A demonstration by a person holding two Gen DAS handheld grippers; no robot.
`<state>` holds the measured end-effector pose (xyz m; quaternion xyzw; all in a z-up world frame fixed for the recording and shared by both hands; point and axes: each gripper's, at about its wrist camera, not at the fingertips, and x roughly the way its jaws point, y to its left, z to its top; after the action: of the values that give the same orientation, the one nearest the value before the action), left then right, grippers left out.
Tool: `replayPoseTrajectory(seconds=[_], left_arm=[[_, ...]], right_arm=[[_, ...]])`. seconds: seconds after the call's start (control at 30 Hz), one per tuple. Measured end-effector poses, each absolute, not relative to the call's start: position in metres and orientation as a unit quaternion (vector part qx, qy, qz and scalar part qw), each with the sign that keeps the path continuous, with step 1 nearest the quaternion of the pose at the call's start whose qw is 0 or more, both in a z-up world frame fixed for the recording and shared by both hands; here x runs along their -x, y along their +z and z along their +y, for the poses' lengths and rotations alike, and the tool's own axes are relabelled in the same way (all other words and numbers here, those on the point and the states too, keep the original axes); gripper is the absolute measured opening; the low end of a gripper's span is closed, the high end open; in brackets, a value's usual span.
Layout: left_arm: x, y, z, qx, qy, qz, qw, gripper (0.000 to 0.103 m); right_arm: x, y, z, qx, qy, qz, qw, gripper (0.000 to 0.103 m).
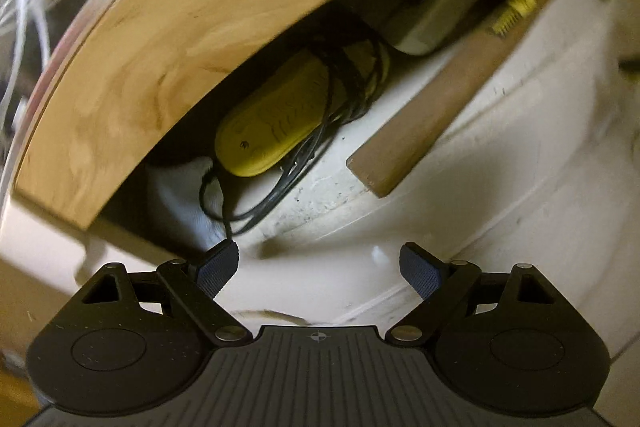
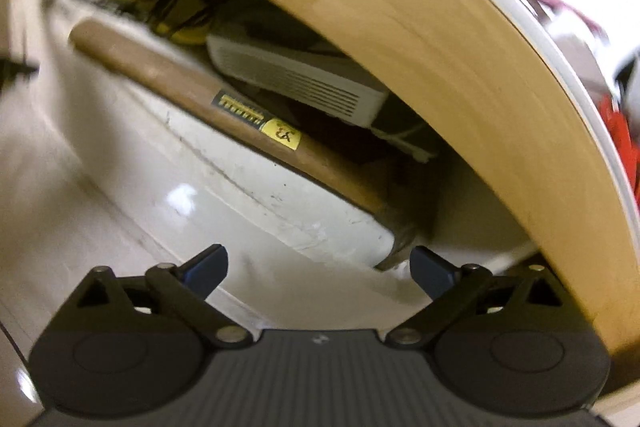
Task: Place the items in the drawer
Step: 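Grip the drawer front edge with both grippers and pull it outward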
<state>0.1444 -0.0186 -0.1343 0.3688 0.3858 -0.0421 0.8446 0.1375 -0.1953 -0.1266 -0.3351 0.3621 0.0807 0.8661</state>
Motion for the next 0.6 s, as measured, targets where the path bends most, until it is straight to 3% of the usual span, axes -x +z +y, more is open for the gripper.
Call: replayPoseTrajectory(seconds=[0.3,0.6], left_arm=[[-0.133,-0.170,-0.013,-0.538,-0.102,0.336,0.766,0.089],[-0.115,-0.202,-0.001,-0.637,-0.149,0.288,0.699,0.089]], right_arm=[[-0.131,-0.147,-0.186,0.480,0.137,0.323,0.804,0.098],[-0.122,-0.173,-0.179,0.619,0.192,0.285,0.707,0.095]])
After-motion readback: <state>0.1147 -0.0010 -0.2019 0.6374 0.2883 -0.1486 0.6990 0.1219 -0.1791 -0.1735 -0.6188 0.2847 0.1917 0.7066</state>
